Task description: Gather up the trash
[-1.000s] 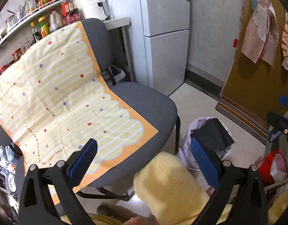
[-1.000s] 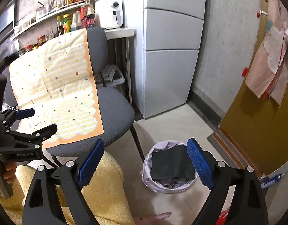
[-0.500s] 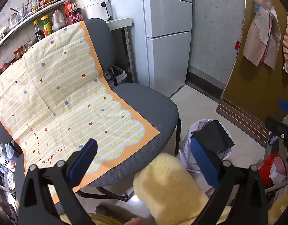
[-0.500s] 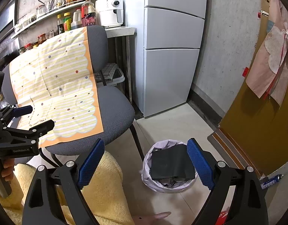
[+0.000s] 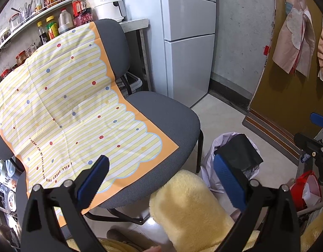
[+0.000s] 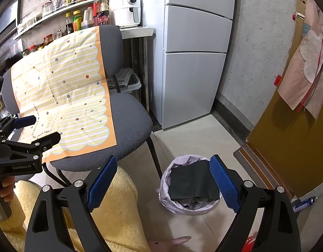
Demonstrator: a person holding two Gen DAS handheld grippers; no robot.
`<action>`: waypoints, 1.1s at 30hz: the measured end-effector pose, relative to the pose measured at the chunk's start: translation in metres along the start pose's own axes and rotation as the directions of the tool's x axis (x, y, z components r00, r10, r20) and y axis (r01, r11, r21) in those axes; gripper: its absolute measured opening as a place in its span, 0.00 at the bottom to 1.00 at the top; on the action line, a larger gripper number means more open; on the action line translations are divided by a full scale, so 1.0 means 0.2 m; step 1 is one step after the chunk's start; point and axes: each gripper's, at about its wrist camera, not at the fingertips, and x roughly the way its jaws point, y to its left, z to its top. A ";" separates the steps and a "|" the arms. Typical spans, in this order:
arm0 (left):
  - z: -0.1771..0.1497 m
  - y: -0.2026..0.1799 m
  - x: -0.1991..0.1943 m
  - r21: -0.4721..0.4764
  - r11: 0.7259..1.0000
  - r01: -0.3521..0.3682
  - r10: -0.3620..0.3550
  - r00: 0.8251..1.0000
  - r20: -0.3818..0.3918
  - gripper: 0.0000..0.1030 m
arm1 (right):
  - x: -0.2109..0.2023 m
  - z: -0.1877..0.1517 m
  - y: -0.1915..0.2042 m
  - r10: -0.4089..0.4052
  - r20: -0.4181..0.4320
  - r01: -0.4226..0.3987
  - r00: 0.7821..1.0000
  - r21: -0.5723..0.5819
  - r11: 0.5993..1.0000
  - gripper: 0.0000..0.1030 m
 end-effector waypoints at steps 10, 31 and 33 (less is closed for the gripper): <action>-0.01 -0.02 0.00 0.003 1.000 0.007 -0.007 1.000 -0.001 0.94 | 0.00 0.00 0.00 0.000 0.000 0.000 1.000 0.000 1.000 0.87; -0.01 -0.03 0.00 -0.001 1.000 0.012 -0.012 1.000 -0.002 0.94 | 0.02 -0.03 0.00 -0.003 -0.006 0.002 1.000 -0.004 1.000 0.87; -0.01 -0.03 0.00 -0.001 1.000 0.011 -0.011 1.000 -0.004 0.94 | 0.02 -0.03 0.00 -0.005 -0.007 0.005 1.000 -0.003 1.000 0.87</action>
